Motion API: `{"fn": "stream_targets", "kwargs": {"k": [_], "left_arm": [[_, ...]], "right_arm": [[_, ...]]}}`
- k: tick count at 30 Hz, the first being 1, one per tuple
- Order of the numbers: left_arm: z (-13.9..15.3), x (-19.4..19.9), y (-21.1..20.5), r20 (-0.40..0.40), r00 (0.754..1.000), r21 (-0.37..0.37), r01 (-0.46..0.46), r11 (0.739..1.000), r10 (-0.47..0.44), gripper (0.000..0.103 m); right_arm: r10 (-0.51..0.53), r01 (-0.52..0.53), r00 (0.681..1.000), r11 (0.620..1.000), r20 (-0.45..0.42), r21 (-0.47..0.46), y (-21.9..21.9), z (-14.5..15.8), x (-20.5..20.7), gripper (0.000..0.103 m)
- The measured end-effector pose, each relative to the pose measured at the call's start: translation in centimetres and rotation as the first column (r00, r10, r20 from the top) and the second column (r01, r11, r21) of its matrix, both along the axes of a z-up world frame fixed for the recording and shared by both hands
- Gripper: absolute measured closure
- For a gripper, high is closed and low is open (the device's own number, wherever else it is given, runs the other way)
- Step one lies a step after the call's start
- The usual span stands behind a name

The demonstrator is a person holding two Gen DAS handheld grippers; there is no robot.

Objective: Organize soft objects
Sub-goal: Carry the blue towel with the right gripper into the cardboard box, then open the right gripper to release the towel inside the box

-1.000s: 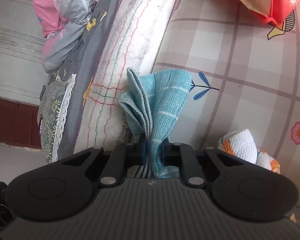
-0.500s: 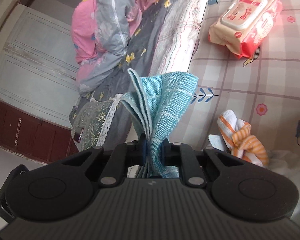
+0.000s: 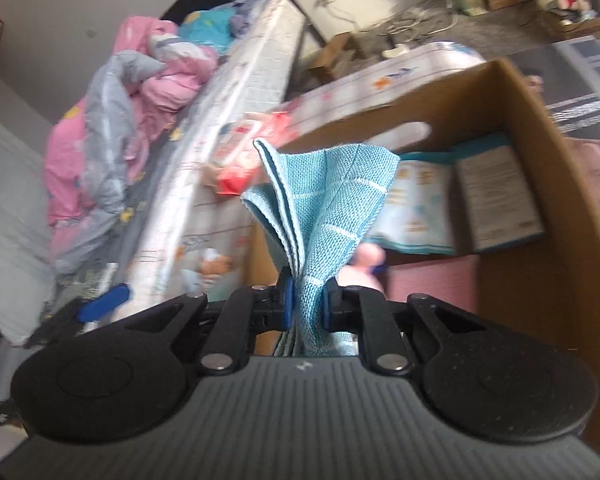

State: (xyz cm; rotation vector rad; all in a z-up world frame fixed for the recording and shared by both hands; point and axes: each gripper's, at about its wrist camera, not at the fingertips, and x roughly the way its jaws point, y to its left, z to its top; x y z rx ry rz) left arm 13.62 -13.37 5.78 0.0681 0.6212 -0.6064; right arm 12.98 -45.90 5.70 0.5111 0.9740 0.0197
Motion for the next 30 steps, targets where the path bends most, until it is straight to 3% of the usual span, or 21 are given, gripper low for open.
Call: {"fn": "stream_targets", "kwargs": {"k": [8, 11, 13, 15, 18, 22, 24, 26, 30], "left_arm": [[-0.4, -0.3, 0.9, -0.039, 0.997, 0.022, -0.065, 0.998, 0.065, 0.021], [-0.4, -0.4, 1.2, -0.038, 0.996, 0.028, -0.078, 0.997, 0.079, 0.021], [-0.3, -0.6, 1.5, -0.036, 0.996, 0.031, -0.08, 0.996, 0.081, 0.021], [-0.4, -0.6, 1.7, -0.034, 0.996, 0.036, -0.081, 0.996, 0.082, 0.021], [-0.6, -0.4, 2.2, -0.037, 0.996, 0.041, -0.085, 0.996, 0.087, 0.021], [-0.7, -0.2, 2.8, -0.045, 0.994, 0.034, -0.095, 0.995, 0.097, 0.021], [-0.6, -0.2, 3.2, -0.04, 0.994, 0.034, -0.102, 0.994, 0.103, 0.021], [-0.6, -0.2, 3.5, -0.037, 0.993, 0.033, -0.112, 0.993, 0.113, 0.021], [-0.6, -0.3, 4.5, -0.043, 0.99, 0.023, -0.134, 0.991, 0.135, 0.021]], "right_arm": [[-0.013, -0.042, 0.981, 0.959, -0.193, -0.281, -1.2, -6.2, -0.2, 0.09], [-0.007, -0.098, 0.968, 0.909, -0.25, -0.405, 0.4, -8.2, 0.7, 0.088], [-0.012, -0.139, 0.959, 0.849, -0.283, -0.509, 1.8, -9.2, 1.9, 0.082], [-0.005, -0.166, 0.959, 0.8, -0.283, -0.576, 2.9, -9.5, 2.3, 0.07], [-0.001, -0.147, 0.971, 0.785, -0.239, -0.602, 3.3, -8.7, 1.9, 0.055], [-0.021, -0.069, 0.991, 0.769, -0.133, -0.635, 3.0, -5.5, 1.1, 0.055], [-0.021, -0.037, 0.996, 0.779, -0.084, -0.626, 3.0, -3.9, 0.4, 0.057], [-0.014, -0.014, 0.999, 0.818, -0.044, -0.575, 3.0, -2.6, -0.3, 0.06], [0.019, -0.034, 0.999, 0.944, -0.048, -0.33, 3.0, -2.4, -0.2, 0.072]]}}
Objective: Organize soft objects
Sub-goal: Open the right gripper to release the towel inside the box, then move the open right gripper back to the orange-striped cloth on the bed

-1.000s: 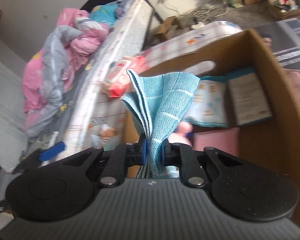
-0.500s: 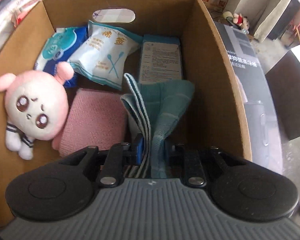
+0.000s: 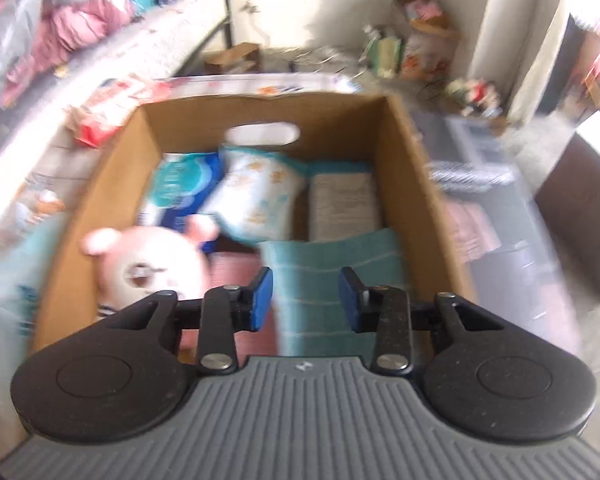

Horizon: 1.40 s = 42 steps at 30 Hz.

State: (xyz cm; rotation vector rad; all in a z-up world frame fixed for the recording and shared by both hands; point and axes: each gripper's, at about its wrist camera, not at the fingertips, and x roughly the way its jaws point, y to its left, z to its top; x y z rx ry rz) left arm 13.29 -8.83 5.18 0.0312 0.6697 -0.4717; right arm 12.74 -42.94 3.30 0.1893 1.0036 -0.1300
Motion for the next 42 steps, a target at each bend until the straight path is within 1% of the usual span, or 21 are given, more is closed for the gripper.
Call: {"fn": "stream_targets", "kwargs": {"k": [1, 2, 3, 6, 8, 13, 17, 21, 23, 24, 25, 28, 31, 34, 37, 39, 42], "left_arm": [[0.0, -0.1, 0.2, 0.0, 1.0, 0.0, -0.006, 1.0, 0.006, 0.021], [0.0, -0.2, 0.5, 0.0, 1.0, 0.001, -0.011, 1.0, 0.011, 0.021], [0.0, -0.3, 0.8, 0.001, 1.0, 0.002, -0.017, 1.0, 0.017, 0.021], [0.1, -0.7, 1.9, 0.002, 0.999, 0.004, -0.037, 0.999, 0.037, 0.021], [0.2, -1.0, 3.0, 0.003, 0.998, 0.005, -0.058, 0.998, 0.058, 0.02], [0.2, -1.8, 6.0, -0.002, 0.993, 0.003, -0.114, 0.993, 0.114, 0.017], [-0.6, -2.5, 8.1, -0.024, 0.989, 0.028, -0.147, 0.989, 0.148, 0.016], [-1.5, -3.0, 9.7, -0.054, 0.984, 0.039, -0.168, 0.985, 0.17, 0.016], [-1.9, -3.4, 10.3, -0.054, 0.982, 0.046, -0.177, 0.983, 0.179, 0.016], [-2.0, -3.6, 10.6, -0.054, 0.982, 0.051, -0.18, 0.982, 0.182, 0.016], [-2.1, -3.8, 10.8, -0.054, 0.981, 0.053, -0.181, 0.982, 0.184, 0.016], [-2.4, -4.3, 11.5, -0.065, 0.981, 0.06, -0.178, 0.982, 0.182, 0.016], [-2.6, -4.7, 12.2, -0.068, 0.981, 0.071, -0.178, 0.981, 0.183, 0.016], [-2.8, -5.1, 12.8, -0.07, 0.981, 0.08, -0.177, 0.981, 0.183, 0.016], [-2.8, -5.6, 13.1, -0.063, 0.982, 0.094, -0.174, 0.98, 0.18, 0.016], [-2.9, -6.0, 13.4, -0.064, 0.984, 0.096, -0.162, 0.982, 0.169, 0.016], [-3.2, -6.5, 13.6, -0.082, 0.985, 0.095, -0.144, 0.985, 0.152, 0.016]], "right_arm": [[0.001, 0.001, 1.0, 0.997, -0.02, 0.076, 0.0, -0.6, 0.3, 0.074], [0.0, 0.006, 0.999, 0.991, -0.043, 0.133, 0.3, -1.4, 0.6, 0.075], [-0.001, 0.011, 0.998, 0.987, -0.062, 0.161, 0.5, -2.0, 1.0, 0.075], [-0.036, 0.054, 0.993, 0.984, -0.111, 0.171, 0.4, -4.1, 1.8, 0.075], [-0.095, 0.119, 0.986, 0.976, -0.137, 0.18, -0.7, -5.3, 2.2, 0.075], [-0.222, 0.25, 0.963, 0.949, -0.155, 0.193, -3.4, -6.6, 1.7, 0.075], [-0.264, 0.288, 0.949, 0.948, -0.17, 0.133, -4.0, -7.9, 1.6, 0.074], [-0.272, 0.297, 0.949, 0.94, -0.156, 0.169, -4.2, -6.9, 0.7, 0.07], [-0.271, 0.291, 0.954, 0.941, -0.132, 0.172, -3.9, -5.7, 0.2, 0.062], [-0.269, 0.286, 0.956, 0.944, -0.116, 0.165, -3.7, -5.0, 0.0, 0.056], [-0.267, 0.28, 0.959, 0.947, -0.099, 0.156, -3.5, -4.3, -0.3, 0.054], [-0.253, 0.258, 0.966, 0.956, -0.054, 0.139, -2.7, -2.2, -1.2, 0.052], [-0.226, 0.224, 0.974, 0.962, -0.007, 0.157, -1.5, -0.3, -2.1, 0.051], [-0.175, 0.161, 0.983, 0.963, 0.047, 0.217, 0.3, 1.6, -2.4, 0.051], [-0.105, 0.079, 0.991, 0.958, 0.079, 0.275, 2.9, 2.9, -1.8, 0.05], [-0.051, 0.02, 0.995, 0.946, 0.087, 0.324, 5.0, 3.4, -1.3, 0.05], [0.037, -0.068, 0.996, 0.911, 0.084, 0.408, 8.2, 3.4, 0.1, 0.05]]}}
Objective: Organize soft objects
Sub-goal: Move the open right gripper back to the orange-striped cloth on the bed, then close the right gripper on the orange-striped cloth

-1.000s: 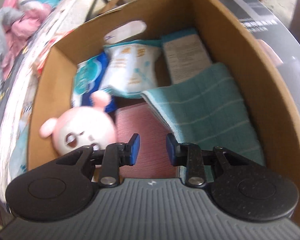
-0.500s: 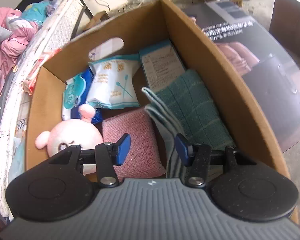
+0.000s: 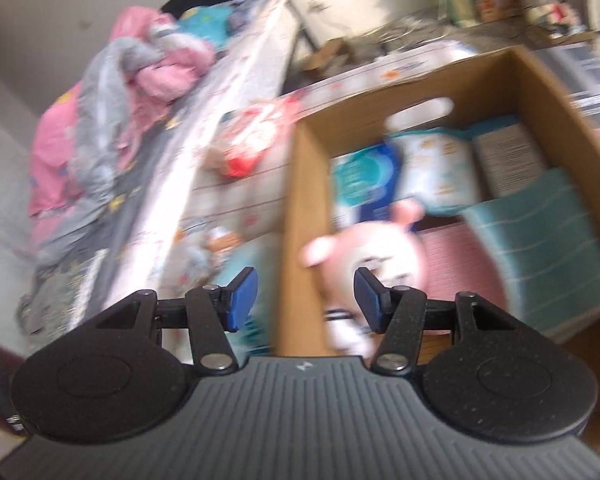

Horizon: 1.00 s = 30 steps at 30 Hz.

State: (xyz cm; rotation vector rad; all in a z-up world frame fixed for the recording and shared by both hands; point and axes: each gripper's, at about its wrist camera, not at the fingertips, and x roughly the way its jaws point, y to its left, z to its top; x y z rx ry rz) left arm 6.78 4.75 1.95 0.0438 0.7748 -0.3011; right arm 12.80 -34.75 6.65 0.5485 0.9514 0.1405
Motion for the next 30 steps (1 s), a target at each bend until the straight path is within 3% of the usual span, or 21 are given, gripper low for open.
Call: {"fn": "stream_targets", "kwargs": {"k": [5, 10, 16, 20, 24, 28, 30], "left_arm": [[-0.5, 0.0, 0.2, -0.006, 1.0, -0.008, -0.001, 1.0, 0.001, 0.016], [-0.5, 0.7, 0.3, 0.022, 1.0, -0.005, 0.001, 1.0, -0.001, 0.016], [-1.0, 3.8, -0.4, 0.035, 0.999, -0.023, 0.028, 0.999, -0.027, 0.023], [-1.9, 6.5, -1.7, 0.007, 0.999, -0.004, 0.051, 0.999, -0.051, 0.037], [-2.9, 8.5, -2.5, -0.035, 0.996, -0.003, 0.078, 0.997, -0.078, 0.044], [-3.9, 10.0, -3.2, -0.076, 0.993, 0.001, 0.087, 0.996, -0.087, 0.051], [-4.4, 10.8, -3.3, -0.104, 0.991, -0.005, 0.08, 0.997, -0.08, 0.061]], "right_arm": [[0.113, -0.109, 0.993, 0.99, -0.033, 0.094, 5.1, -1.0, 2.8, 0.05], [0.168, -0.15, 0.983, 0.967, -0.075, 0.206, 8.9, -2.6, 5.7, 0.05], [0.197, -0.158, 0.969, 0.959, -0.149, 0.236, 11.9, -4.8, 9.2, 0.05], [0.198, -0.167, 0.963, 0.971, -0.184, 0.173, 13.5, -5.5, 12.1, 0.05], [0.206, -0.205, 0.964, 0.978, -0.17, 0.024, 14.4, -5.2, 15.1, 0.05], [0.248, -0.277, 0.943, 0.954, -0.223, -0.113, 15.0, -6.7, 18.3, 0.05], [0.271, -0.315, 0.926, 0.938, -0.261, -0.145, 15.5, -8.1, 19.4, 0.05]]}}
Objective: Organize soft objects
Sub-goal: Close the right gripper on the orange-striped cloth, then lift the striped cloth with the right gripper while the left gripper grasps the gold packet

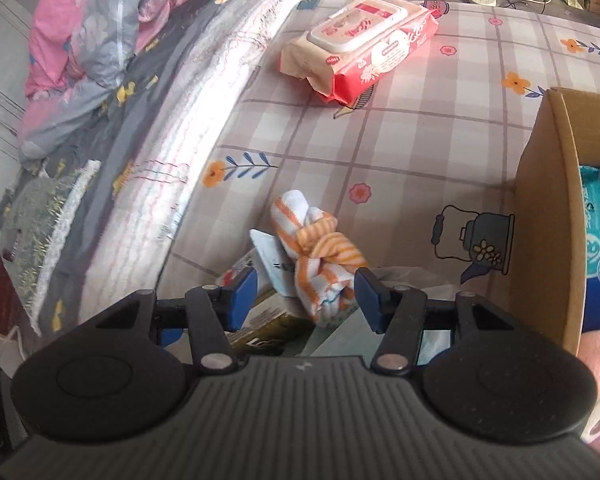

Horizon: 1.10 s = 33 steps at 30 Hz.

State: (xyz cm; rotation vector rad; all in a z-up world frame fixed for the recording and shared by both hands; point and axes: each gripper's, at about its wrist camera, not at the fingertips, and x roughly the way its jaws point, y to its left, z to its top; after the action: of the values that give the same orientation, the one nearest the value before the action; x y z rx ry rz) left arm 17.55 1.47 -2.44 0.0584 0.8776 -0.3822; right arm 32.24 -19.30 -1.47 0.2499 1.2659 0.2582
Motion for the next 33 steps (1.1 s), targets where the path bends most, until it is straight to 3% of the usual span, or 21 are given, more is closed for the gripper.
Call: {"fn": "stream_targets", "kwargs": {"k": [5, 8, 10, 13, 15, 20, 22, 23, 24, 26, 33], "left_arm": [[-0.6, 1.0, -0.2, -0.022, 0.999, 0.006, -0.024, 1.0, 0.024, 0.067], [-0.6, 1.2, -0.3, -0.017, 0.999, 0.022, -0.042, 0.999, 0.043, 0.076], [-0.6, 1.2, -0.2, -0.015, 0.999, 0.018, -0.048, 0.999, 0.048, 0.077], [-0.5, 1.0, -0.1, -0.008, 0.998, 0.015, -0.059, 0.998, 0.059, 0.081], [-0.1, 0.8, 0.3, -0.001, 0.997, -0.004, -0.075, 0.997, 0.075, 0.102], [1.0, 0.3, 0.7, 0.019, 0.996, -0.008, -0.086, 0.996, 0.086, 0.103], [1.0, 0.4, 0.7, -0.01, 0.998, -0.019, -0.063, 0.998, 0.063, 0.099], [0.8, 0.6, 0.7, -0.026, 0.998, -0.027, -0.051, 0.998, 0.05, 0.09], [0.7, 0.6, 0.6, -0.031, 0.998, -0.026, -0.054, 0.998, 0.053, 0.073], [0.6, 0.7, 0.3, -0.011, 0.999, -0.01, -0.049, 0.999, 0.049, 0.058], [-1.0, 2.8, -0.4, -0.092, 0.996, -0.005, -0.021, 1.0, 0.02, 0.058]], "right_arm": [[0.056, -0.057, 0.997, 0.998, -0.046, -0.038, 1.2, -3.0, 1.8, 0.05], [0.074, -0.077, 0.996, 0.996, -0.059, -0.047, 1.3, -4.3, 2.5, 0.05], [0.087, -0.089, 0.994, 0.995, -0.06, -0.038, 1.4, -4.7, 2.5, 0.058], [0.075, -0.076, 0.996, 0.997, -0.048, -0.01, 1.1, -4.6, 2.2, 0.064], [0.054, -0.054, 0.998, 0.999, -0.031, 0.002, 0.8, -4.1, 2.0, 0.067], [0.016, -0.017, 1.0, 0.999, 0.021, 0.029, -0.1, -2.0, 1.3, 0.072], [0.008, -0.009, 0.999, 0.999, 0.035, 0.031, -0.5, -1.3, 0.8, 0.072], [0.007, -0.008, 0.999, 0.999, 0.042, 0.031, -0.7, -1.0, 0.6, 0.072], [0.006, -0.008, 0.999, 1.0, 0.046, 0.031, -0.8, -0.8, 0.4, 0.072], [0.004, -0.005, 0.999, 1.0, 0.046, 0.03, -0.9, -0.7, 0.1, 0.072], [0.019, -0.019, 1.0, 1.0, -0.006, 0.019, -0.5, -2.6, -0.2, 0.07]]}}
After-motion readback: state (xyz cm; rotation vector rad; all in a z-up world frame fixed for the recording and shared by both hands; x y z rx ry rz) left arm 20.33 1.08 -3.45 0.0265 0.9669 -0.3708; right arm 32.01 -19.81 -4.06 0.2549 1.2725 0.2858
